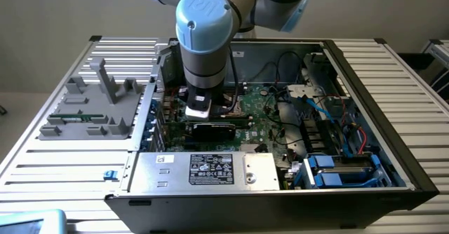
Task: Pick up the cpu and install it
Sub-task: 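Install the second cpu locking lever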
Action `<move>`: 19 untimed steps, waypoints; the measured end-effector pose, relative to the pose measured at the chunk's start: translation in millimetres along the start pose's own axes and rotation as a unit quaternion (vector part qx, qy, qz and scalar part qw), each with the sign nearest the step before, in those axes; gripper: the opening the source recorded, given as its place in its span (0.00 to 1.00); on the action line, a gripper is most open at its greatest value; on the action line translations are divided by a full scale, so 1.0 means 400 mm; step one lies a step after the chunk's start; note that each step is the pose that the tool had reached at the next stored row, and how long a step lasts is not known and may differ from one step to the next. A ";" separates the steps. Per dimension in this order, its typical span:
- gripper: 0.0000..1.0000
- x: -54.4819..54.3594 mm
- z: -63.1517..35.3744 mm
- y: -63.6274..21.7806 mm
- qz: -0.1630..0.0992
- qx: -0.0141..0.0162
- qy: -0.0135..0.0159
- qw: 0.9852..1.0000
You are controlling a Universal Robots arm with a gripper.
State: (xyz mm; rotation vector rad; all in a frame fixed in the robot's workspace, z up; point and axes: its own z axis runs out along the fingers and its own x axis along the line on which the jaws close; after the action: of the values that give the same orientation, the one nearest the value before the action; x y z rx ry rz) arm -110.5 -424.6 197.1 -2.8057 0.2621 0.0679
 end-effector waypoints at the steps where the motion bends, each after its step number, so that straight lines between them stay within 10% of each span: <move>1: 0.11 0.000 0.000 0.000 0.000 0.000 0.000 1.000; 19: 0.11 -0.001 0.009 -0.005 -0.001 0.000 0.002 1.000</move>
State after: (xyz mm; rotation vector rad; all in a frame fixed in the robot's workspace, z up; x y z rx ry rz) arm -110.8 -421.6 194.1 -2.8054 0.2612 0.0626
